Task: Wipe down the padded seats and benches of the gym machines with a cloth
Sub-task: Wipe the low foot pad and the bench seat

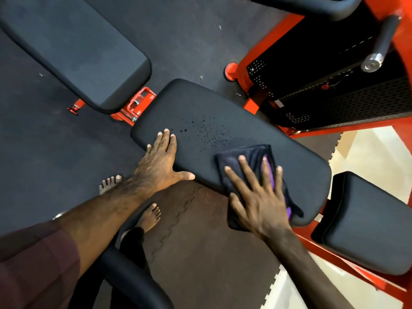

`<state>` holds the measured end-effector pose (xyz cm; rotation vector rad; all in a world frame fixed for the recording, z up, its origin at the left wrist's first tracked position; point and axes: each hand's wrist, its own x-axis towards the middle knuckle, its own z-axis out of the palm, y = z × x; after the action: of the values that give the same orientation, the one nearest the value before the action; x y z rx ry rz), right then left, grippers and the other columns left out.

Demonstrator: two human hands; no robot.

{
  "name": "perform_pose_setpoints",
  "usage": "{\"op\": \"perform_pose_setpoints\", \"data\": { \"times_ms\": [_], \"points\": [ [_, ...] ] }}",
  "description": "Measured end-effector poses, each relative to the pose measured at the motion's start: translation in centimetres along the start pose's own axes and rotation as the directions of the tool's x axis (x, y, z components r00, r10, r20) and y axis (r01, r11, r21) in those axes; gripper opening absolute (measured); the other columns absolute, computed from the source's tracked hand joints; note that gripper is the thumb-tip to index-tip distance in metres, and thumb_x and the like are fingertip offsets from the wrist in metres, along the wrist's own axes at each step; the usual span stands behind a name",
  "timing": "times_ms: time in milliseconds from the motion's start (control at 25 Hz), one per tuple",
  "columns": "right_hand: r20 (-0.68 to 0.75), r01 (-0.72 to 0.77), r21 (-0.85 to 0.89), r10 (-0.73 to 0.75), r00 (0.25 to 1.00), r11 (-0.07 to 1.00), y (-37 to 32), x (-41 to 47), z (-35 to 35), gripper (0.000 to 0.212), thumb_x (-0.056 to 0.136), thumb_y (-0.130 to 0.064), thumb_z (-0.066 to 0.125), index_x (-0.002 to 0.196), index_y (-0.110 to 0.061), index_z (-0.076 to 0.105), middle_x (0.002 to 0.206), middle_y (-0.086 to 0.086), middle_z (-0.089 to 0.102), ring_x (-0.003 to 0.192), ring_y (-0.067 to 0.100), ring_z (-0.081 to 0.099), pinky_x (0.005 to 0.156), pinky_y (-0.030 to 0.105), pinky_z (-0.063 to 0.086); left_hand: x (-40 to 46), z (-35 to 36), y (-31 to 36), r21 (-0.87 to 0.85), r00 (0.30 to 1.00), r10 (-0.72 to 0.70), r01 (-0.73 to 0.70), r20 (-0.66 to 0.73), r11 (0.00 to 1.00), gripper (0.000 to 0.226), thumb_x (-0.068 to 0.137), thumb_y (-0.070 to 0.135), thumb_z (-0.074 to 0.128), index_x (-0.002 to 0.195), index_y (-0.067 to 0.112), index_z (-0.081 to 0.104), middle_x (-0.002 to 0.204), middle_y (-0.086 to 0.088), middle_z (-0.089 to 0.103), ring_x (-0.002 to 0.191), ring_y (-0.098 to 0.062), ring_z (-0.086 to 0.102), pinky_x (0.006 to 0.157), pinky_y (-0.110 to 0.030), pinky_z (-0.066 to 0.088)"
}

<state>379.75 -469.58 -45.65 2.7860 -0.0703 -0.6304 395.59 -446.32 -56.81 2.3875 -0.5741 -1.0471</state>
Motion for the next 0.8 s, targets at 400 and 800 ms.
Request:
{"op": "perform_pose_setpoints", "data": {
  "times_ms": [400,800],
  "points": [
    [0.075,-0.090,0.032,0.088,0.993,0.995,4.2,4.2,-0.6,0.067,0.103,-0.064,0.022,0.165,-0.049,0.006,0.177,-0.009,-0.001,0.160,0.046,0.003,0.122,0.074,0.005,0.3,-0.1,-0.1,-0.053,0.999,-0.035,0.035,-0.001,0.998,0.148,0.069,0.083,0.075,0.167,0.008,-0.008,0.173,-0.010,-0.024,0.161,-0.026,-0.019,0.132,-0.052,0.003],
    [0.096,-0.068,0.076,0.060,0.994,0.995,4.4,9.7,-0.6,0.067,0.104,-0.063,0.026,0.164,-0.050,0.001,0.176,-0.012,-0.006,0.159,0.047,0.000,0.122,0.076,0.002,0.3,-0.5,0.0,-0.071,0.999,-0.043,0.043,-0.002,0.997,0.150,0.067,0.081,0.078,0.167,0.007,-0.007,0.174,-0.010,-0.022,0.161,-0.026,-0.018,0.132,-0.053,0.002]
  ]
}}
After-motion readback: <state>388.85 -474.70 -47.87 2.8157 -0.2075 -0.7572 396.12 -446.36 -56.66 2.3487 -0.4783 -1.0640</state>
